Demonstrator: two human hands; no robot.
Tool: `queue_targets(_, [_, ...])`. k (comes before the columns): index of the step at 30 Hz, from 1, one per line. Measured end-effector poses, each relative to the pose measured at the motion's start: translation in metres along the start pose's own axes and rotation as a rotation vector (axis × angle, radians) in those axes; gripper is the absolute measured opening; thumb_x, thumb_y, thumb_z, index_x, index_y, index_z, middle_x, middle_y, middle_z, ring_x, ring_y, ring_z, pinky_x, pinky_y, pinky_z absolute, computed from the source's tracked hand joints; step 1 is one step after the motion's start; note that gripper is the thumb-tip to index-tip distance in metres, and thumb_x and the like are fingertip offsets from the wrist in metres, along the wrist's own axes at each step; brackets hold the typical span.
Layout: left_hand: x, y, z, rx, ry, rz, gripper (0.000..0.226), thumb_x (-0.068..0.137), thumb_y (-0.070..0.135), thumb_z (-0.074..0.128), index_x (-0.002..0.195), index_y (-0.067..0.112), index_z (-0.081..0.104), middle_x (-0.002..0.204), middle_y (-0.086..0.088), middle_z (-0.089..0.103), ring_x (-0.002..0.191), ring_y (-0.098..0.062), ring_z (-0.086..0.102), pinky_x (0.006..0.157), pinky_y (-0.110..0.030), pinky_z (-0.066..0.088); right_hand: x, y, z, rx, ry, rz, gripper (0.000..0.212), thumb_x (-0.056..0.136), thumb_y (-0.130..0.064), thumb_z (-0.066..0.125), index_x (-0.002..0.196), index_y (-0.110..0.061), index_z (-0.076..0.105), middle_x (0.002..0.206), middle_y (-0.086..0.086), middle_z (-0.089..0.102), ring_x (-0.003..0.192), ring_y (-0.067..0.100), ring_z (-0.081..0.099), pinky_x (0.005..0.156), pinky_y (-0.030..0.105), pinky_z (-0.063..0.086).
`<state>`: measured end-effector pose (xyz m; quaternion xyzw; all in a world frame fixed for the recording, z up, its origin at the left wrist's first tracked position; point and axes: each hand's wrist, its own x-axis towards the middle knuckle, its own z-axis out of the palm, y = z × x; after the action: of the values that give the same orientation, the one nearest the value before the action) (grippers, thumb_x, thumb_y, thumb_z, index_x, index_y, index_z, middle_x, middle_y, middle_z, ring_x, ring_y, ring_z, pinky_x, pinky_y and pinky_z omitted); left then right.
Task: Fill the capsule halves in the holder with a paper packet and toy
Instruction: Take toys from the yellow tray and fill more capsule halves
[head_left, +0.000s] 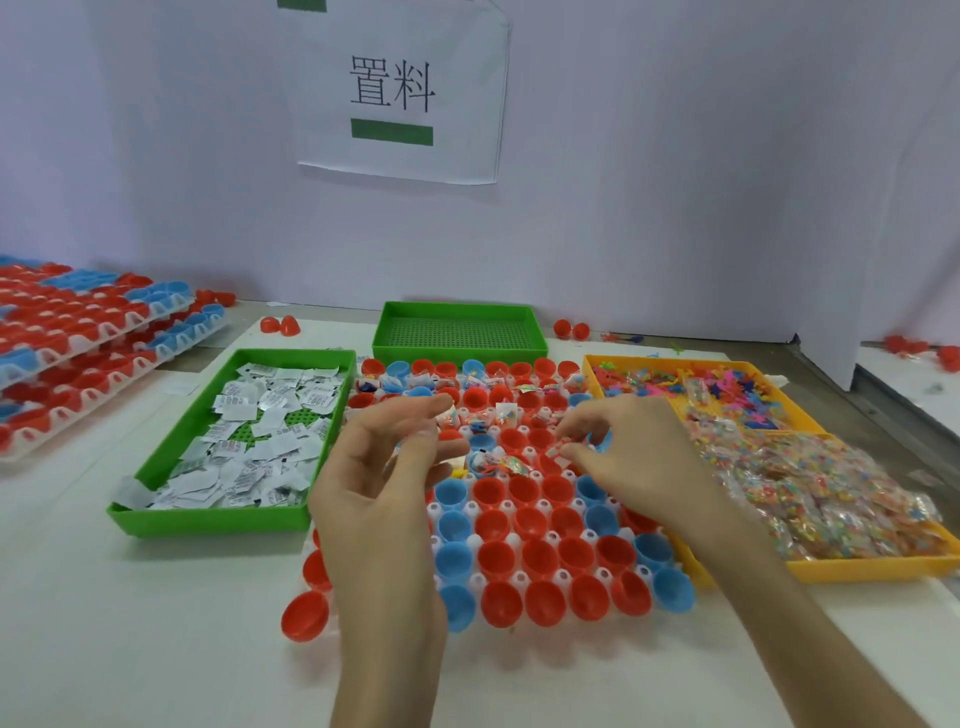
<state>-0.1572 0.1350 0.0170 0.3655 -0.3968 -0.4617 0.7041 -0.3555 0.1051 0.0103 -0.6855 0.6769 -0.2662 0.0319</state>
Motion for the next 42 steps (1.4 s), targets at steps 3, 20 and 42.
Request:
queue_targets(3, [0.001,-0.002,0.000,0.006,0.008,0.004,0.023,0.092,-0.005,0.059,0.088,0.014,0.071,0.093,-0.003,0.076,0.073,-0.020,0.073,0.065,-0.021,0.056,0.006,0.004,0.006,-0.052,-0.016,-0.030,0.007,0.083,-0.028,0.077,0.088,-0.033,0.077,0.069,-0.033,0.054,0.077,-0.003,0.058,0.098,0.047,0.047])
queue_targets(20, [0.000,-0.005,-0.013,0.002,0.035,-0.009,0.022,0.090,-0.005,0.062,0.081,0.014,0.069,0.095,-0.002,0.076,0.072,-0.019,0.072,0.063,-0.017,0.054,0.025,0.008,0.017,-0.057,-0.233,-0.019,0.025,0.078,-0.025,0.082,0.081,-0.044,0.066,0.077,-0.024,0.067,0.080,-0.003,0.063,0.102,0.047,0.046])
queue_targets(42, [0.126,-0.007,-0.117,1.241,-0.166,0.044,0.033,0.095,0.018,0.064,0.125,0.033,0.066,0.135,-0.004,0.063,0.118,-0.021,0.060,0.097,-0.045,0.047,0.073,0.133,-0.023,-0.038,-0.075,0.410,0.050,0.091,-0.027,0.072,0.137,-0.013,0.057,0.138,0.010,0.060,0.119,0.027,0.059,0.088,0.033,0.045])
